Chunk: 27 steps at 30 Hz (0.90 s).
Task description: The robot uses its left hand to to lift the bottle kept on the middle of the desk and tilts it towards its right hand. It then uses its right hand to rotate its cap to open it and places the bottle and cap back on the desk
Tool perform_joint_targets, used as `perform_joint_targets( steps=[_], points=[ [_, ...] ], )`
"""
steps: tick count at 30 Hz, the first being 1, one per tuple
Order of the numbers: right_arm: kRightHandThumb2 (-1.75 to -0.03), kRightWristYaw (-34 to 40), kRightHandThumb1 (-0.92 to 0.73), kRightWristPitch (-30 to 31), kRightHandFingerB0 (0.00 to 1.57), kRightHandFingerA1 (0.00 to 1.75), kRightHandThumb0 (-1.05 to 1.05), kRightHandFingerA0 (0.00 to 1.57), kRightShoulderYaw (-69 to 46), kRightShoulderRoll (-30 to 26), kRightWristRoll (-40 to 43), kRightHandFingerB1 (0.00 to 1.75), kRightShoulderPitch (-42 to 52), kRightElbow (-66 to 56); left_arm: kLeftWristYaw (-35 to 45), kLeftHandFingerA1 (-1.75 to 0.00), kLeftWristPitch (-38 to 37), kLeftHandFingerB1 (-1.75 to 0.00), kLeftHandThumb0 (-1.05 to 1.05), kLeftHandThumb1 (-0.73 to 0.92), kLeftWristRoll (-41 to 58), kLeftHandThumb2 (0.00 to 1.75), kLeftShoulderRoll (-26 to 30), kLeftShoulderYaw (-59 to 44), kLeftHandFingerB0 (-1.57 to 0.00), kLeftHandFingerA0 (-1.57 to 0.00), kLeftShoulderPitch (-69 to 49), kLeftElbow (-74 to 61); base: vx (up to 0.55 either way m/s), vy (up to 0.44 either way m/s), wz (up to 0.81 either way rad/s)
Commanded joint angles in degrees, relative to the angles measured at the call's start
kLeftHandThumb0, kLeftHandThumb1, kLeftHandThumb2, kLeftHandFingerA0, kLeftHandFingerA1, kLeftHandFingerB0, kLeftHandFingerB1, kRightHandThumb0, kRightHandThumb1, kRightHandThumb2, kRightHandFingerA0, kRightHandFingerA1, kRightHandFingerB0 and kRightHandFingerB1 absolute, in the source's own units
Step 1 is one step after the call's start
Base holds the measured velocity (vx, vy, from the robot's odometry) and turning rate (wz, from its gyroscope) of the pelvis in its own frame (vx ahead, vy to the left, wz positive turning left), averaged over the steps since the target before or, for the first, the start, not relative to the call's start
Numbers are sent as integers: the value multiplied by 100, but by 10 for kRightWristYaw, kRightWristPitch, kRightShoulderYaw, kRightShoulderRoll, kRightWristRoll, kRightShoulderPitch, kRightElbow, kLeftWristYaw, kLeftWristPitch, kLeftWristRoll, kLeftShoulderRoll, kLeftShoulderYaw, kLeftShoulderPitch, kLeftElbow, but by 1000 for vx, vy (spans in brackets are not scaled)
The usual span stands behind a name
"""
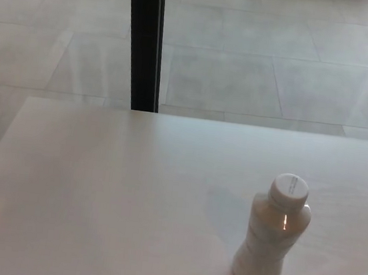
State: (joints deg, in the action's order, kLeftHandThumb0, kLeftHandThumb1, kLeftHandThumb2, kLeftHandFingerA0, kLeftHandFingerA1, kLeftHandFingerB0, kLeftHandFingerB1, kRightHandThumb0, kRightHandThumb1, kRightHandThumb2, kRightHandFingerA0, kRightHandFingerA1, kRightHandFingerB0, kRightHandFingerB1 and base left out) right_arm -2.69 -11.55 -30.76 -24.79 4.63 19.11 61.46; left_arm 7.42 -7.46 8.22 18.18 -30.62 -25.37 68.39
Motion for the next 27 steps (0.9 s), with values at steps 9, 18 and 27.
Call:
perform_joint_targets(
  steps=[9,18,27],
  points=[
    [-98,-64,-60,70,1,70,-89,3,-145,-82,156,57,-99,-155,92,-52,-47,-58,-73,81,132,64,27,-116,-9,0,46,-233,0,0,0],
    [-98,-64,-60,141,10,78,-89,20,-159,-69,237,66,-163,-439,62,-65,71,-53,-80,77,152,64,66,-76,-23,-14,117,-621,0,0,0],
    [-62,-60,-73,134,22,82,-95,27,-59,-2,214,67,-163,-625,46,-61,192,-49,-73,69,140,60,76,59,-15,-12,290,-817,0,0,0]
  ],
)
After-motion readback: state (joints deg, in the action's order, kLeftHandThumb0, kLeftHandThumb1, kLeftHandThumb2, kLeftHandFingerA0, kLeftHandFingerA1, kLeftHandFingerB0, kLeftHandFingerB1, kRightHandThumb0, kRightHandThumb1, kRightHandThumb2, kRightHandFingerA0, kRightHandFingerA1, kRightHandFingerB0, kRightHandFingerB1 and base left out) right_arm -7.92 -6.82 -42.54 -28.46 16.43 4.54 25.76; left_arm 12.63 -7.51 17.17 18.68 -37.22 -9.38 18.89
